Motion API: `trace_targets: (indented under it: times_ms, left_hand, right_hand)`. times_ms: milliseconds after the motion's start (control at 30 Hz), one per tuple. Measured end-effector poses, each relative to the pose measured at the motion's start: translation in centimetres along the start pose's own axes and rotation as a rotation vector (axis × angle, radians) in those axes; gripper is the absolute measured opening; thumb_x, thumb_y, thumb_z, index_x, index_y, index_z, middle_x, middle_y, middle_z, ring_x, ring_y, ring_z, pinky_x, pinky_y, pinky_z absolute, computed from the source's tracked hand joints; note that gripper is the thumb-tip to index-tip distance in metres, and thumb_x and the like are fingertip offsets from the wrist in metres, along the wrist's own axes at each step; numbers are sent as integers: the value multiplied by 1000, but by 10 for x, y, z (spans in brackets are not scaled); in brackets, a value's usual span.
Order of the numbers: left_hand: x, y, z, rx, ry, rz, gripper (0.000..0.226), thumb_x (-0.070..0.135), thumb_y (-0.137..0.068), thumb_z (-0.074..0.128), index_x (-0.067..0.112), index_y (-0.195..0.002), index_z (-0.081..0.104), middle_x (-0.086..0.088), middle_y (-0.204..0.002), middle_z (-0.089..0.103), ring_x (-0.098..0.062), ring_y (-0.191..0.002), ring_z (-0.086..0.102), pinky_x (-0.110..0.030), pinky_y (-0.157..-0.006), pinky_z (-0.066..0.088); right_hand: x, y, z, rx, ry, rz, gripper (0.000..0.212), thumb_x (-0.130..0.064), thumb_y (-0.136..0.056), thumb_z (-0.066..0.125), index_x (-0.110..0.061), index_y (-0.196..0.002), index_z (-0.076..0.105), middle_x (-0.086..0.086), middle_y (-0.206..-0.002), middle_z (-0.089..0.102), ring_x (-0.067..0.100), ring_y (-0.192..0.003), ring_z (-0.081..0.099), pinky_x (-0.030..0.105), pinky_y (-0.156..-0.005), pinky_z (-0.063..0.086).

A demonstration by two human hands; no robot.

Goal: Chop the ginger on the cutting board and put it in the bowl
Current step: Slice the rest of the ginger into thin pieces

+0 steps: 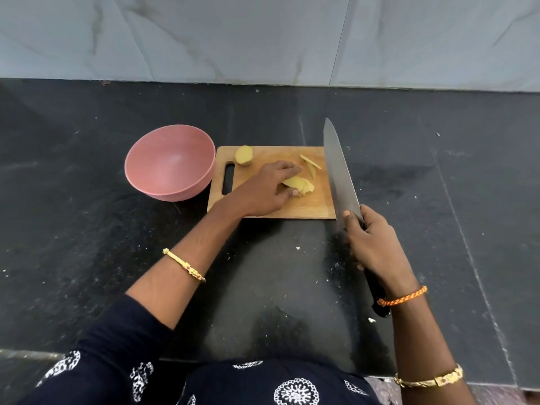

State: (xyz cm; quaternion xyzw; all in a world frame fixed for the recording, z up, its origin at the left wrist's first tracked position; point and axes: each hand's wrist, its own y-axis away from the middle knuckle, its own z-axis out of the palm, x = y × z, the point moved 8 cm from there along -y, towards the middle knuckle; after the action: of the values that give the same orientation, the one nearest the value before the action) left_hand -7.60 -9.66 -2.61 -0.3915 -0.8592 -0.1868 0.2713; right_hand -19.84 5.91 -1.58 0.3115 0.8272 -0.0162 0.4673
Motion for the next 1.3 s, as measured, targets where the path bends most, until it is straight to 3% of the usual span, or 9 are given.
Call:
trace_targets:
  times_ms: [100, 200, 367, 633, 767, 900, 1100, 1300]
  left_hand:
    - [6, -2, -2, 56, -116, 82, 45, 22, -93, 55, 16, -136, 47, -3, -135, 47, -20, -124, 37, -33, -107, 30]
    - [9, 1, -1, 149, -87, 96, 40, 19, -92, 56, 13, -131, 53, -6, -125, 52, -21, -117, 40, -25, -101, 28]
    - [13, 7, 1, 249, -98, 25, 37, 17, -92, 55, 10, -129, 55, -7, -125, 51, -24, -116, 39, -35, -104, 33]
    - [9, 13, -2, 326, -13, -92, 38, 19, -90, 59, 14, -128, 57, -2, -122, 52, -19, -116, 39, -21, -96, 27]
    - [5, 12, -3, 334, 11, -110, 39, 20, -86, 65, 16, -125, 59, -1, -119, 56, -18, -116, 43, -21, -95, 29]
    - [5, 11, -4, 338, 21, -117, 38, 20, -85, 66, 15, -122, 62, -2, -118, 57, -19, -115, 44, -20, -95, 29]
    - [7, 13, -3, 355, 31, -140, 39, 18, -85, 66, 13, -123, 61, -2, -119, 57, -18, -115, 44, -22, -96, 31]
    - [8, 15, -4, 391, 58, -155, 39, 19, -85, 67, 12, -122, 61, 0, -115, 59, -16, -112, 45, -18, -93, 29]
  right_hand:
    - [-4, 2, 4, 5, 27, -23, 34, -33, -97, 41, -2, -85, 49, 8, -67, 55, 22, -59, 49, 44, -60, 52]
    - [-5, 6, 11, 13, 40, -38, 34, -33, -97, 41, -6, -76, 44, 7, -63, 51, 26, -59, 49, 41, -60, 51]
    - [-3, 9, 16, 9, 39, -29, 34, -33, -98, 41, -13, -70, 40, 3, -60, 49, 26, -59, 50, 35, -59, 48]
    - [-8, 15, 25, -42, 91, -49, 31, -28, -100, 40, -6, -78, 46, 10, -67, 55, 26, -66, 50, 29, -54, 35]
    - [-11, 14, 32, -20, 182, -46, 32, -30, -100, 37, -20, -69, 34, 11, -69, 53, 32, -67, 49, 34, -55, 35]
    - [-17, 10, 34, -9, 307, -27, 22, -31, -100, 33, -15, -85, 38, 18, -83, 55, 40, -79, 54, 39, -68, 44]
    - [-25, 6, 42, -75, 514, 54, 3, -16, -97, 34, -13, -96, 35, 12, -87, 42, 36, -83, 49, 36, -68, 36]
    - [-24, 10, 42, -193, 562, 82, 5, -16, -96, 37, -11, -99, 37, 12, -89, 45, 32, -86, 53, 41, -71, 46]
